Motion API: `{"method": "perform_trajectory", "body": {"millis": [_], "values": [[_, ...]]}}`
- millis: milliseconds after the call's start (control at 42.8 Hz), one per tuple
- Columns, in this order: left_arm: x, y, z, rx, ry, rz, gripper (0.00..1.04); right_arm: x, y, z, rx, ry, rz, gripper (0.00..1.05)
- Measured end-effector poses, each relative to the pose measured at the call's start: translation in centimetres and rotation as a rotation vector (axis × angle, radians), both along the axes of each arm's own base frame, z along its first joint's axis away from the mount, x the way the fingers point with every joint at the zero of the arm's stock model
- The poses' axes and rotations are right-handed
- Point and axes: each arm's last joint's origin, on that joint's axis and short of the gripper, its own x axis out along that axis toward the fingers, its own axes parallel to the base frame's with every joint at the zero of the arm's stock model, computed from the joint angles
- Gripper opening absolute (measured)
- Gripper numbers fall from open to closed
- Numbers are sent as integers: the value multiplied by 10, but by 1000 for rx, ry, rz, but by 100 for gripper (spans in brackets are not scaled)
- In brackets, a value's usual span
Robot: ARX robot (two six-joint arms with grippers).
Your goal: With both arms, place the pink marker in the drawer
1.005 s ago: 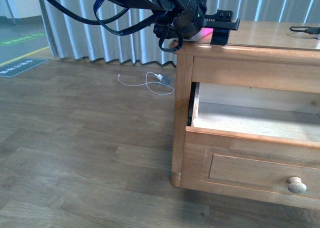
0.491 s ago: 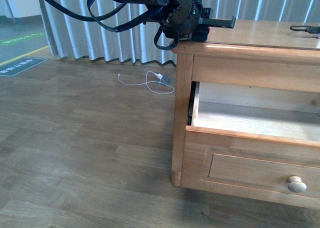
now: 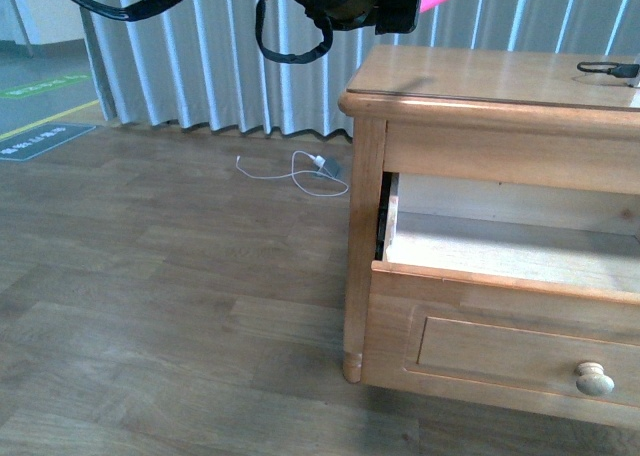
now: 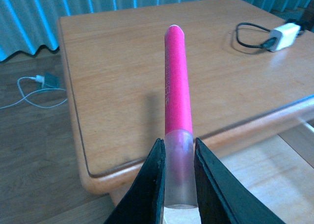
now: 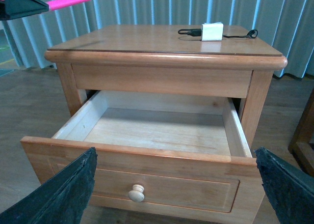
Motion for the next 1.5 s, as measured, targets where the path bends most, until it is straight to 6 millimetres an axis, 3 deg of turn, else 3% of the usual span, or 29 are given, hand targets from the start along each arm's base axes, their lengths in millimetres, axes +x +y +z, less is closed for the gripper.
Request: {"method": "perform_trajectory", "body": {"millis": [140, 234, 444, 771, 1075, 1308, 1495], "values": [[-22, 0, -4, 5, 9, -84, 14, 0, 0, 0, 0, 0, 0, 96], [-39, -9, -21, 46, 49, -180, 14, 0, 0, 0, 0, 0, 0, 96], [-50, -28, -44, 126, 98, -254, 14, 0, 0, 0, 0, 0, 0, 96], [-17, -61, -104, 173, 221, -211, 14, 0, 0, 0, 0, 0, 0, 96], [-2, -84, -135, 199, 302, -210, 14, 0, 0, 0, 0, 0, 0, 96], [-2, -89, -144, 209, 347, -215, 14, 0, 0, 0, 0, 0, 0, 96], [-4, -87, -144, 203, 337, -206, 41, 0, 0, 0, 0, 0, 0, 96]]}}
